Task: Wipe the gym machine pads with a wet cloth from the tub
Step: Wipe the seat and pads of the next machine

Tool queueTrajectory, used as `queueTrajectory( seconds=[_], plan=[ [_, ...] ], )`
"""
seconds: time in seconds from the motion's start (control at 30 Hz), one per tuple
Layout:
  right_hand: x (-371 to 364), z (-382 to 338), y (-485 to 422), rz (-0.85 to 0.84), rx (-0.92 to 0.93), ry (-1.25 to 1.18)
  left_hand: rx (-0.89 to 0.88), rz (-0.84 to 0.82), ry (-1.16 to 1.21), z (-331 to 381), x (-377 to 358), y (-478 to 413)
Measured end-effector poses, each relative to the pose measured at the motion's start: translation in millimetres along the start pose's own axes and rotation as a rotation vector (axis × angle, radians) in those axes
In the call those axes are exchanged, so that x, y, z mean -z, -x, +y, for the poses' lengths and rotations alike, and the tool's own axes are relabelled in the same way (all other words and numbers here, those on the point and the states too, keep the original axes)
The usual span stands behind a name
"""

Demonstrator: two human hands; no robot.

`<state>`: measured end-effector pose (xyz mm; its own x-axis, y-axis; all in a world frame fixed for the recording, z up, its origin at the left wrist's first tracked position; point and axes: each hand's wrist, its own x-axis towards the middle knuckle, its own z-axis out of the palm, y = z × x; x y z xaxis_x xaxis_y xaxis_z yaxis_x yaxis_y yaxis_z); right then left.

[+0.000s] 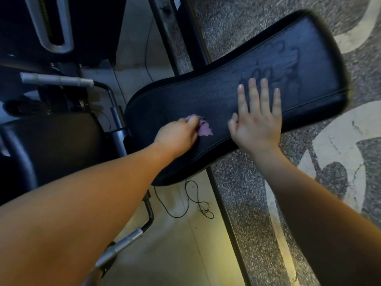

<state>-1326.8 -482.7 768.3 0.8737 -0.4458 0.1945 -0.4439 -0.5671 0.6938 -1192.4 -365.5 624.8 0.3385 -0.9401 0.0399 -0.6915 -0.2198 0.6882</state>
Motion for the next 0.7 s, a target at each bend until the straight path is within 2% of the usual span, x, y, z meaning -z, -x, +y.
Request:
queueTrajectory(
  seconds=[0.13, 0.3, 0.47, 0.5, 0.63, 0.7],
  plan=[
    [-10.9, -4.5, 15.9, 0.057, 0.014, 0.007, 0.156, -0.016, 0.065, 1.8, -2.7, 12.1],
    [-16.2, -6.1, 24.1, 0.076, 0.044, -0.011, -0.049, 0.058, 0.118, 33.8, -3.9, -0.9],
    [-32.6, -16.6, 54.1, 0.073, 0.067, -0.071, 0.143, 0.009, 0.006, 9.5, -22.9, 34.2],
    [-34.2, -16.8, 54.4, 0.081, 0.064, -0.075, 0.141, 0.028, 0.017, 14.4, -22.9, 32.2],
    [-38.5, -16.5, 54.2, 0.123, 0.063, -0.083, -0.077, 0.099, 0.027, 37.9, -24.7, 22.2],
    [-42.0, -17.3, 55.6, 0.164, 0.068, -0.071, -0.033, 0.059, -0.006, 28.2, -28.8, 32.3]
  ],
)
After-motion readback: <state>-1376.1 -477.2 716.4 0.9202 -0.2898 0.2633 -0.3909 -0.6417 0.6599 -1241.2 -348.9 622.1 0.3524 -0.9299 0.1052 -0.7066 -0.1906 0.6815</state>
